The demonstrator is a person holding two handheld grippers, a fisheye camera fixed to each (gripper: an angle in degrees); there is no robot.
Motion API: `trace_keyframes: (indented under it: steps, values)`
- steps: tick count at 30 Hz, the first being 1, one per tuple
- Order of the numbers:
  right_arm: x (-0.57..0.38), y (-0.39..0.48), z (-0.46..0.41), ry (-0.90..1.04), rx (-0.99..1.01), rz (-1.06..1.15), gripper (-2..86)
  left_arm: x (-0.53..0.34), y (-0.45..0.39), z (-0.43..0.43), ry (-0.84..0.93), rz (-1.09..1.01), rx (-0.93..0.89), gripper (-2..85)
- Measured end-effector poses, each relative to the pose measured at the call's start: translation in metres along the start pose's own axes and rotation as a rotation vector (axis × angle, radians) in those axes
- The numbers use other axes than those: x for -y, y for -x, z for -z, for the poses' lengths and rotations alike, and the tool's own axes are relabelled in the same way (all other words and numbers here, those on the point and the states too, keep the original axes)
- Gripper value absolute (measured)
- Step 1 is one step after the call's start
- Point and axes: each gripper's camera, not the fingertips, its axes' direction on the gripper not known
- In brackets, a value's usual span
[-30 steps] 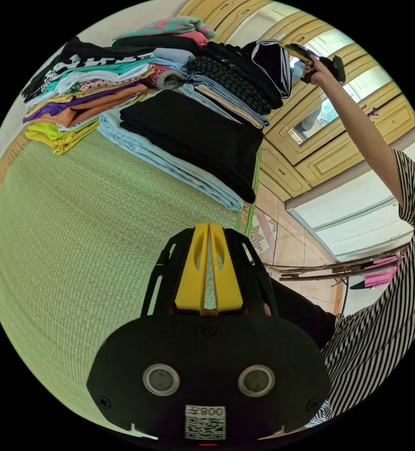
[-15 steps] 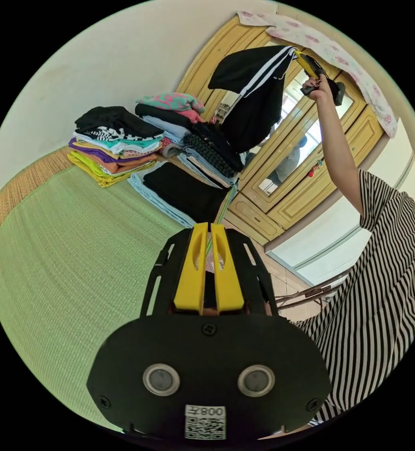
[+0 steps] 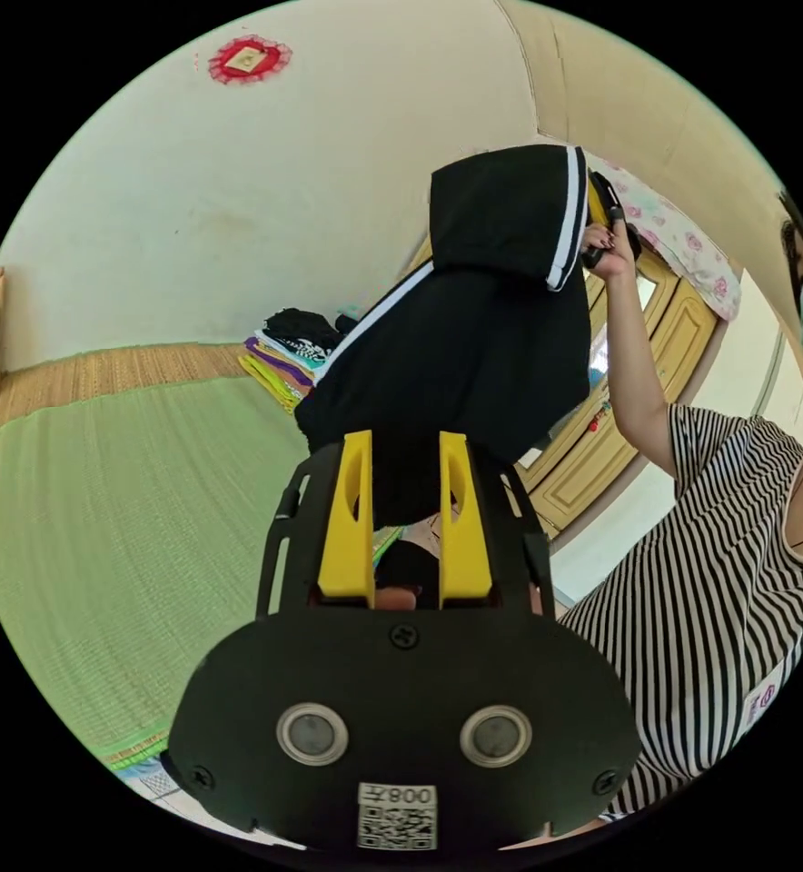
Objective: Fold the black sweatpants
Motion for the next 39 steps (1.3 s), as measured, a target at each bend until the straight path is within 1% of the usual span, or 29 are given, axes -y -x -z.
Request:
trace_keyframes:
  steps: [2, 5, 8, 10, 13, 19, 22, 25, 30, 39]
  values:
    - [-0.007, 0.019, -0.037, 0.04, 0.106, -0.015, 1.1, -0.026, 0.01, 0.034, -0.029, 0.032, 0.05, 11.9]
    - [-0.012, 0.043, -0.085, 0.104, 0.203, -0.016, 1.2, -0.069, 0.029, 0.083, -0.068, 0.105, 0.14, 12.5]
    - [-0.014, 0.066, -0.131, 0.172, 0.271, -0.006, 1.3, -0.108, 0.046, 0.126, -0.131, 0.174, 0.181, 12.7]
    - [-0.013, 0.079, -0.156, 0.214, 0.291, 0.007, 1.5, -0.127, 0.055, 0.145, -0.135, 0.195, 0.219, 12.9]
    - [-0.012, 0.099, -0.192, 0.266, 0.305, 0.025, 1.7, -0.151, 0.073, 0.162, -0.108, 0.229, 0.211, 13.3]
    - [-0.011, 0.121, -0.246, 0.322, 0.297, 0.02, 2.1, -0.18, 0.084, 0.158, -0.021, 0.209, 0.078, 12.2]
    - [-0.012, 0.121, -0.266, 0.321, 0.298, -0.013, 2.1, -0.19, 0.083, 0.157, 0.006, 0.191, 0.039, 9.8]
    - [-0.013, 0.119, -0.283, 0.315, 0.288, -0.039, 2.1, -0.201, 0.087, 0.162, 0.025, 0.203, 0.023, 5.6]
    - [-0.015, 0.108, -0.304, 0.298, 0.268, -0.082, 2.1, -0.225, 0.098, 0.198, 0.021, 0.236, 0.077, 2.5]
    - [-0.034, 0.063, -0.351, 0.268, 0.215, -0.238, 2.2, -0.254, 0.111, 0.284, -0.043, 0.301, 0.224, 1.6]
